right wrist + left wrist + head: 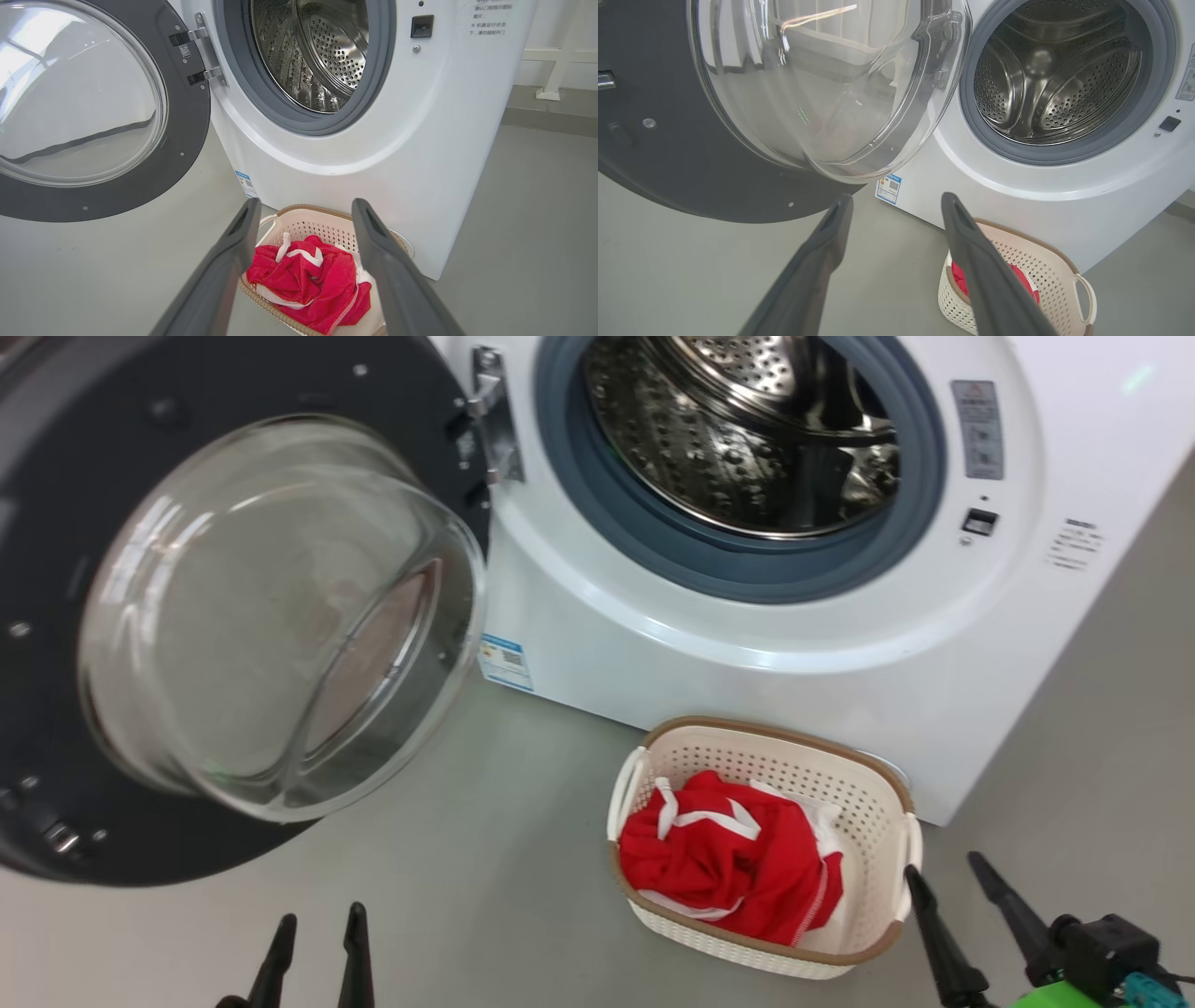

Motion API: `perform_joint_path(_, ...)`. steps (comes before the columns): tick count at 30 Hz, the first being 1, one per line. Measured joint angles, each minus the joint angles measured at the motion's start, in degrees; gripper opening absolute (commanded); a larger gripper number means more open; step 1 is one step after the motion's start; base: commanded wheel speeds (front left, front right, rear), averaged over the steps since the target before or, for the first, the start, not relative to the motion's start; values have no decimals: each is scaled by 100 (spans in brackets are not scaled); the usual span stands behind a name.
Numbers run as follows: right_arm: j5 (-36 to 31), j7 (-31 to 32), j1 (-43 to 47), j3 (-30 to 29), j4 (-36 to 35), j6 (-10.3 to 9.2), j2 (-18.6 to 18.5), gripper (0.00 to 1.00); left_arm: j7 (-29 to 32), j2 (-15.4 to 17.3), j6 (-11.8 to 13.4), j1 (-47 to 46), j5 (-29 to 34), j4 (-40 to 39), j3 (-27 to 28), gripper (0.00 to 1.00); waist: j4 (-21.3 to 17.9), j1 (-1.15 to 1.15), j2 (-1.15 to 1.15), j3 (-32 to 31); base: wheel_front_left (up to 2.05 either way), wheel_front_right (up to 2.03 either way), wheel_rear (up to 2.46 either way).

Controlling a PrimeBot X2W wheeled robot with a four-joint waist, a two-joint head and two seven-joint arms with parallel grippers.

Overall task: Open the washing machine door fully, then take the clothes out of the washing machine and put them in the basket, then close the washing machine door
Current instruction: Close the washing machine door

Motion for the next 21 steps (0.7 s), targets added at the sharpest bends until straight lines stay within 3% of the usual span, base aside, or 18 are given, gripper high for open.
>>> perform_joint_path(7,15,0,-57,360,77,0,-75,100,0,4,190,158,-182,-214,41,100,252,0,0,5,0,0,0)
perform_joint_path(21,107,1,-320,673,200,0,-179,100,0,7,339,354,-316,-474,97,100,309,0,0,66,0,0,0)
